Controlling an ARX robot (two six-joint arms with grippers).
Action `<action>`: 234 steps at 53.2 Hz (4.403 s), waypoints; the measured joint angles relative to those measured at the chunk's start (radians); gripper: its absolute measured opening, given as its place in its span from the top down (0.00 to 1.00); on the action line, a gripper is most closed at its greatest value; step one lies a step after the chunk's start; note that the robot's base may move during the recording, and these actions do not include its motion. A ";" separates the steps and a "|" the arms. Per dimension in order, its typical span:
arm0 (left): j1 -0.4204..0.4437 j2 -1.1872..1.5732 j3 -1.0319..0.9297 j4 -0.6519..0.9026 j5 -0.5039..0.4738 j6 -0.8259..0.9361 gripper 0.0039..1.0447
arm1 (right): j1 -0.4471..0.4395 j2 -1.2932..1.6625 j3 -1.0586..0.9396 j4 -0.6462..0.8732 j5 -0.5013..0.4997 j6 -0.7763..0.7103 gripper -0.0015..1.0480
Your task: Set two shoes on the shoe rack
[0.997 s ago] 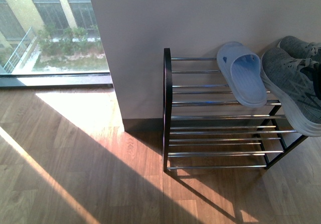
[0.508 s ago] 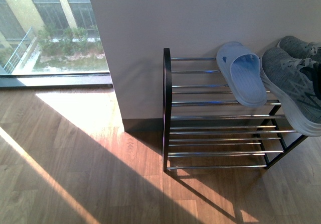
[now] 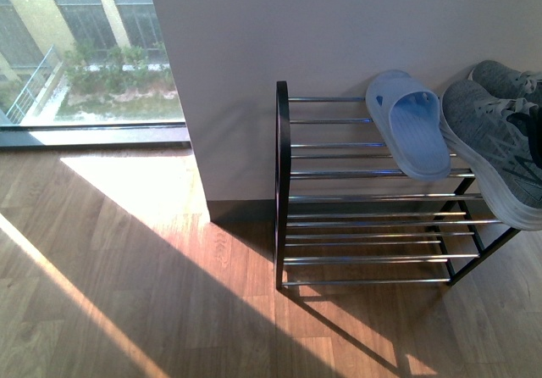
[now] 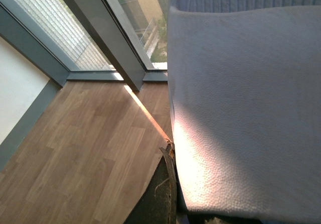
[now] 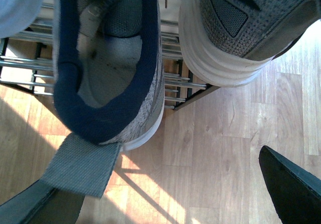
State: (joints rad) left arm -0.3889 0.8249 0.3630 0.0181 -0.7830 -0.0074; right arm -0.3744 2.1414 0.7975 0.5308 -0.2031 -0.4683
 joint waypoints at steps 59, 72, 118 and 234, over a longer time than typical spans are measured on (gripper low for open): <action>0.000 0.000 0.000 0.000 0.000 0.000 0.99 | 0.173 0.191 0.263 0.220 0.060 0.217 0.09; 0.000 0.000 0.000 0.000 0.000 0.000 0.99 | 0.203 0.239 0.370 0.193 0.085 0.247 0.09; 0.000 0.000 0.000 0.000 0.000 0.000 0.99 | 0.240 0.334 0.534 0.139 0.108 0.306 0.07; 0.000 0.000 0.000 0.000 0.000 0.000 0.99 | 0.238 0.320 0.648 0.034 0.101 0.427 0.96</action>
State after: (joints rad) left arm -0.3889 0.8249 0.3630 0.0181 -0.7826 -0.0074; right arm -0.1368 2.4615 1.4456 0.5652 -0.1017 -0.0410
